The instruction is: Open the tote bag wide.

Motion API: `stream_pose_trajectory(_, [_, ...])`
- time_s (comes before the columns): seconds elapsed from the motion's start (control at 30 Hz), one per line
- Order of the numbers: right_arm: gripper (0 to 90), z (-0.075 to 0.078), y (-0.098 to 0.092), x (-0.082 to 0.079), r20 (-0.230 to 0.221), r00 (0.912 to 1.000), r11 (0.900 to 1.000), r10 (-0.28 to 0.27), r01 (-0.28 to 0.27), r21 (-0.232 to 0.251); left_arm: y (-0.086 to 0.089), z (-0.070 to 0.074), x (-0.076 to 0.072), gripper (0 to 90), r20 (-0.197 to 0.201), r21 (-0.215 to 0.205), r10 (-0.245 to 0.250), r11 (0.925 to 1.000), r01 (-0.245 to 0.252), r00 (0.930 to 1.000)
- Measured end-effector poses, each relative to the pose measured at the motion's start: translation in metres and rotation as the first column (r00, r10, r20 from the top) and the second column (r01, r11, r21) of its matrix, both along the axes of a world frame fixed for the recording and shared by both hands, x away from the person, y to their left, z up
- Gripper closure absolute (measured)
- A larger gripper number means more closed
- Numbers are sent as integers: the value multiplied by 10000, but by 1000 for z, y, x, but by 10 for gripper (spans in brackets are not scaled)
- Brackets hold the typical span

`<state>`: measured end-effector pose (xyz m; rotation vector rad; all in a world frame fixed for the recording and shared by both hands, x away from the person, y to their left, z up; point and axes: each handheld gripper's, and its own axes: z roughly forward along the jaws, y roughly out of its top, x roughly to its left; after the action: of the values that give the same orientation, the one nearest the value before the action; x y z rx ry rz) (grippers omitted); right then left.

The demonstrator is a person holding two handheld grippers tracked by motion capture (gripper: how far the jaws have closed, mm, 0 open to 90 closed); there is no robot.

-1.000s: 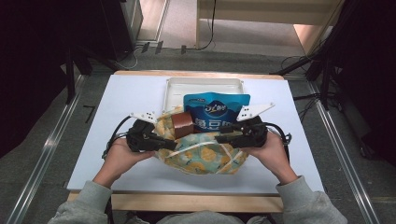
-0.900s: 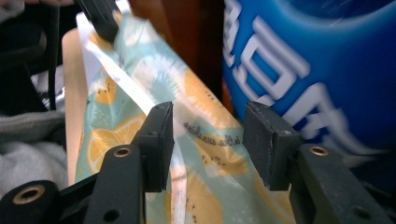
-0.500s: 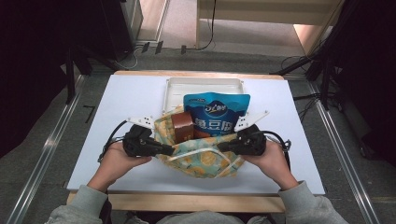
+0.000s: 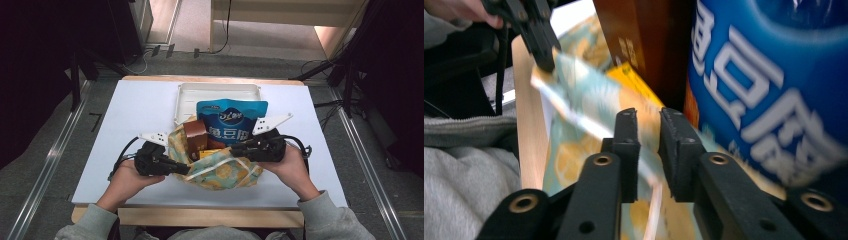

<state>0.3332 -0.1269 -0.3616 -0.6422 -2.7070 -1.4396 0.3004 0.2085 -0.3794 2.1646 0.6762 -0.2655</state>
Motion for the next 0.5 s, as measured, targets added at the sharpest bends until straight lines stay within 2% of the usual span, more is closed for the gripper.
stream_pose_trajectory(0.03, [680, 3, 5, 4, 50, 9999, 9998, 166, -166, 50, 0, 0, 0, 900, 16, 10, -21, 10000, 21, 10000])
stream_pose_trajectory(0.07, [680, 3, 5, 4, 50, 9999, 9998, 166, -166, 50, 0, 0, 0, 900, 35, 10, -7, 10000, 7, 10000])
stream_pose_trajectory(0.17, [526, 0, 10, 10, -74, 9994, 9993, 345, -344, 158, 3, 0, 0, 900, 31, -155, 6, 9999, -5, 10000])
stream_pose_trajectory(0.23, [451, -7, 14, 15, -323, 9980, 9985, 539, -542, -69, 5, 0, 1, 900, 34, -258, 47, 9997, -46, 10000])
stream_pose_trajectory(0.37, [497, -14, 16, 14, -301, 9974, 9972, 652, -662, -352, 8, -1, 3, 900, 14, -265, 90, 9996, -90, 10000])
stream_pose_trajectory(0.4, [558, -16, 15, 15, -279, 9979, 9971, 592, -604, -464, 8, -1, 3, 900, -2, -304, 162, 9994, -162, 9999])
stream_pose_trajectory(0.43, [711, -20, 13, 16, -370, 9982, 9971, 478, -499, -576, 9, -1, 4, 900, 46, -386, 196, 9991, -194, 9998])
stream_pose_trajectory(0.47, [711, -20, 13, 16, -370, 9982, 9971, 478, -499, -576, 9, -1, 4, 900, 46, -386, 196, 9991, -194, 9998])
stream_pose_trajectory(0.5, [800, -22, 12, 16, -440, 9978, 9967, 494, -521, -627, 9, -1, 5, 900, 37, -348, 218, 9992, -216, 9998])
